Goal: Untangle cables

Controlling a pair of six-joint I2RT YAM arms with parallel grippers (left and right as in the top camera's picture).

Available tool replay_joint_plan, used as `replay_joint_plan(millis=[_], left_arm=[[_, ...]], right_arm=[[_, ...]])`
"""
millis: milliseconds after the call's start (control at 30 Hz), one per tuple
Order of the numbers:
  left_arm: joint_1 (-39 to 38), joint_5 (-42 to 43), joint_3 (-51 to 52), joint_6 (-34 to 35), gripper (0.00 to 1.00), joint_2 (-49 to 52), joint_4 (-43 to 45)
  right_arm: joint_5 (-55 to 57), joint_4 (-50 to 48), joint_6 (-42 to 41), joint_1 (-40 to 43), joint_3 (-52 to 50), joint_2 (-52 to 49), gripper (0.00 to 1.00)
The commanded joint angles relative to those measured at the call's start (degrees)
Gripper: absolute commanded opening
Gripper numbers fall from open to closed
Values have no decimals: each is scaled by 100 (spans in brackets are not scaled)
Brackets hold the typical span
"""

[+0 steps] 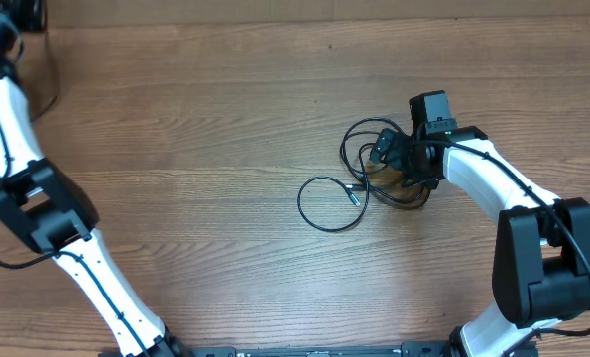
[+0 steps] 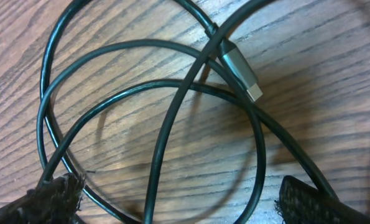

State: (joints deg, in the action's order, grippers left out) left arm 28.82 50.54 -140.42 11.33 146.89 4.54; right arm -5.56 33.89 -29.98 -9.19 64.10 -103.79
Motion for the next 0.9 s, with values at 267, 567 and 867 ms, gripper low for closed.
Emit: replay_joint_plan(millis=[267,567,867], left_arm=[[-280,-2446,-258,535,4,-11,-2175],[-188,-6111,-212,361,4,0,-4024],[-315,-4994,-170,-245,4,0,-3956]], right_arm=[[-13,138,-26,-11,-39,-50,100],[-11,55,-26,-11,-39,-50,100],[-13,7,-28,-11,-39,-50,100]])
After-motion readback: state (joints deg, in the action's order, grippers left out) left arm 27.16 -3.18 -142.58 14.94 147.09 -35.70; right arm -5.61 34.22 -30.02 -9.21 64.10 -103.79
